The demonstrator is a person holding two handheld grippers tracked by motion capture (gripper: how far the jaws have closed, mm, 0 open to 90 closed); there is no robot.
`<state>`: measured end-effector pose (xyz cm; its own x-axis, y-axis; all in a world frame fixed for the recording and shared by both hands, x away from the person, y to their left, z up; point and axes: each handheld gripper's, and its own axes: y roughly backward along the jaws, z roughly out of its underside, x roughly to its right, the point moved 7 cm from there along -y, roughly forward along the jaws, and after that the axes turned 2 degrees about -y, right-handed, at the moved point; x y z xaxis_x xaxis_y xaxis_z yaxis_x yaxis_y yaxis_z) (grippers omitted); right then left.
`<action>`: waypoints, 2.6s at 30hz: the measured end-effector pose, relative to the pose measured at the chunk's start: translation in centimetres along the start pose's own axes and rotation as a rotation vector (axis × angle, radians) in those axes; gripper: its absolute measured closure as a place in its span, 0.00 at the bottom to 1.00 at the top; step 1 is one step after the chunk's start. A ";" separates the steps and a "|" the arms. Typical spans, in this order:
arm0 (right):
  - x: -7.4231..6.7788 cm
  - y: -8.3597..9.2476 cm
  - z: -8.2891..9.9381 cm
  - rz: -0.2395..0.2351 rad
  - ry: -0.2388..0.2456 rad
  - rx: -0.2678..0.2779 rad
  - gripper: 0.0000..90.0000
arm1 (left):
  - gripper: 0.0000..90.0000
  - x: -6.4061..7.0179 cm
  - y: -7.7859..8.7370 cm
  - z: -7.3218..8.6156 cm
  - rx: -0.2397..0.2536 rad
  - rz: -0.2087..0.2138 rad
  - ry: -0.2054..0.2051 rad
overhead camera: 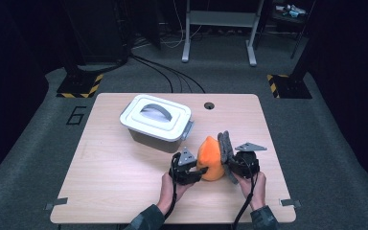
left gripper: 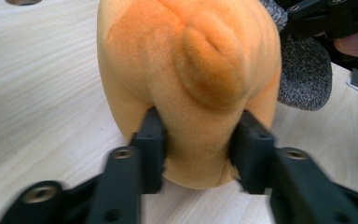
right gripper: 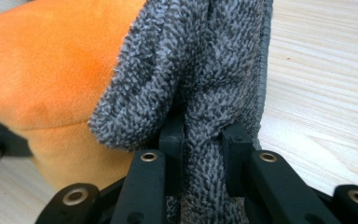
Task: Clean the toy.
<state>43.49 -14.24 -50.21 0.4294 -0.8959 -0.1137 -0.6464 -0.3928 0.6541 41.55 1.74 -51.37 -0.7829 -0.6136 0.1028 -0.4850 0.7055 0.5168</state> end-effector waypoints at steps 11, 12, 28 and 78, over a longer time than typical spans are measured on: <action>-0.9 4.2 -3.4 -0.023 0.045 0.077 0.82 | 0.79 -0.6 2.5 -1.9 -0.166 0.094 -0.195; -1.3 4.6 -3.9 -0.035 0.054 0.090 0.82 | 0.79 -0.3 2.7 -2.2 -0.172 0.103 -0.215; -1.2 1.0 -2.7 -0.039 0.035 -0.012 0.83 | 0.61 0.9 0.1 -0.4 -0.060 0.017 -0.088; -1.0 0.6 -2.7 -0.056 0.055 -0.023 0.83 | 0.41 0.2 0.4 -0.4 -0.056 0.033 -0.094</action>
<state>44.35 -13.06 -47.68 0.4988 -0.8598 -0.1092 -0.6060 -0.4361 0.6652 41.36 1.70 -50.80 -0.8328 -0.5520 0.0416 -0.4376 0.7025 0.5612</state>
